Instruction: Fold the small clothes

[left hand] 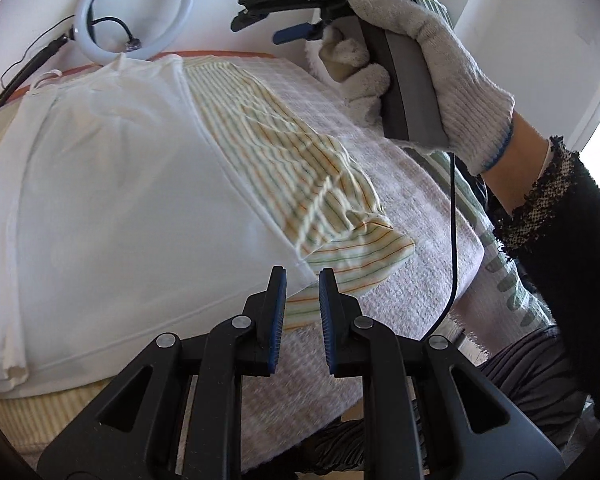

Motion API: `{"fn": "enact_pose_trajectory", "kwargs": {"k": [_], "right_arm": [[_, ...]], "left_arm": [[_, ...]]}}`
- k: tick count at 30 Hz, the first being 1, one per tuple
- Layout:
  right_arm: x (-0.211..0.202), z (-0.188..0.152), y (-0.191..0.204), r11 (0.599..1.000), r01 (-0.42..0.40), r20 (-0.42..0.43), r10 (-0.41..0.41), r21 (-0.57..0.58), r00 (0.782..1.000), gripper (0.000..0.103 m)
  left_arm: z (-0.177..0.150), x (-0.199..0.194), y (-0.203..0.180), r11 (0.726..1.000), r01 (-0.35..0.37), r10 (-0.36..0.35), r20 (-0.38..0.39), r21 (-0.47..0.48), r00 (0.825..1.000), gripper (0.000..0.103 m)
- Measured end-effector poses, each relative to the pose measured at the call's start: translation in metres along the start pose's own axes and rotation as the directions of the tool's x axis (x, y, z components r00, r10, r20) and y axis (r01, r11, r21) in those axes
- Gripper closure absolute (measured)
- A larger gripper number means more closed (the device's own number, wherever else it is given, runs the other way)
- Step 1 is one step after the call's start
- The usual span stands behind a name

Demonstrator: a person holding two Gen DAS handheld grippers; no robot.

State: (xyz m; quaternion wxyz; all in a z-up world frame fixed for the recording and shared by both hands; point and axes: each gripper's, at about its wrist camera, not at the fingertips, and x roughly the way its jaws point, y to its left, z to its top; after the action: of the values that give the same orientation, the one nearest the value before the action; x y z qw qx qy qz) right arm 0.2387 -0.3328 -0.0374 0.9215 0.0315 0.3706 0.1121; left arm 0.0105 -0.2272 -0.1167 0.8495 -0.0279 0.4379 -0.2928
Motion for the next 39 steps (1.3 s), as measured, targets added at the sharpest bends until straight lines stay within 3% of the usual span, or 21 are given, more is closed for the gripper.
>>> {"fn": "enact_pose_trajectory", "kwargs": {"k": [2,4,14,15,19,26,36,39], "right_arm": [[0.006,-0.001,-0.006,1.0,-0.02,-0.019,0.02,0.022,1.0,0.056],[0.013,-0.001,-0.009,0.999,-0.033,-0.033,0.034,0.034,0.999,0.056],[0.04,0.005,-0.007,0.995,-0.083,-0.073,0.087,0.047,0.994,0.056],[0.043,0.006,-0.008,0.994,-0.098,-0.077,0.103,0.057,0.992,0.056],[0.052,0.008,-0.006,0.989,-0.134,-0.094,0.14,0.063,0.986,0.056],[0.085,0.01,-0.007,0.979,-0.165,-0.138,0.18,0.116,0.974,0.056],[0.135,0.021,-0.008,0.969,-0.134,-0.165,0.17,0.21,0.971,0.057],[0.141,0.029,-0.004,0.974,-0.112,-0.159,0.145,0.197,0.977,0.082]], "left_arm": [[0.0,0.007,-0.004,1.0,-0.01,0.01,-0.015,0.01,1.0,0.086],[0.0,0.013,-0.006,1.0,-0.024,0.024,-0.027,0.013,0.999,0.068],[0.001,0.03,-0.013,0.995,-0.09,0.092,-0.033,0.041,0.995,0.066],[0.002,0.031,-0.012,0.995,-0.094,0.096,-0.031,0.042,0.995,0.069],[0.004,0.034,-0.004,0.993,-0.109,0.11,-0.018,0.037,0.994,0.094],[0.008,0.022,0.02,0.996,-0.002,0.0,-0.017,-0.094,1.0,0.098],[0.009,0.0,0.03,0.987,0.05,-0.047,0.024,-0.15,0.999,0.098],[0.007,-0.006,0.035,0.985,0.062,-0.058,0.03,-0.163,0.998,0.098]]}}
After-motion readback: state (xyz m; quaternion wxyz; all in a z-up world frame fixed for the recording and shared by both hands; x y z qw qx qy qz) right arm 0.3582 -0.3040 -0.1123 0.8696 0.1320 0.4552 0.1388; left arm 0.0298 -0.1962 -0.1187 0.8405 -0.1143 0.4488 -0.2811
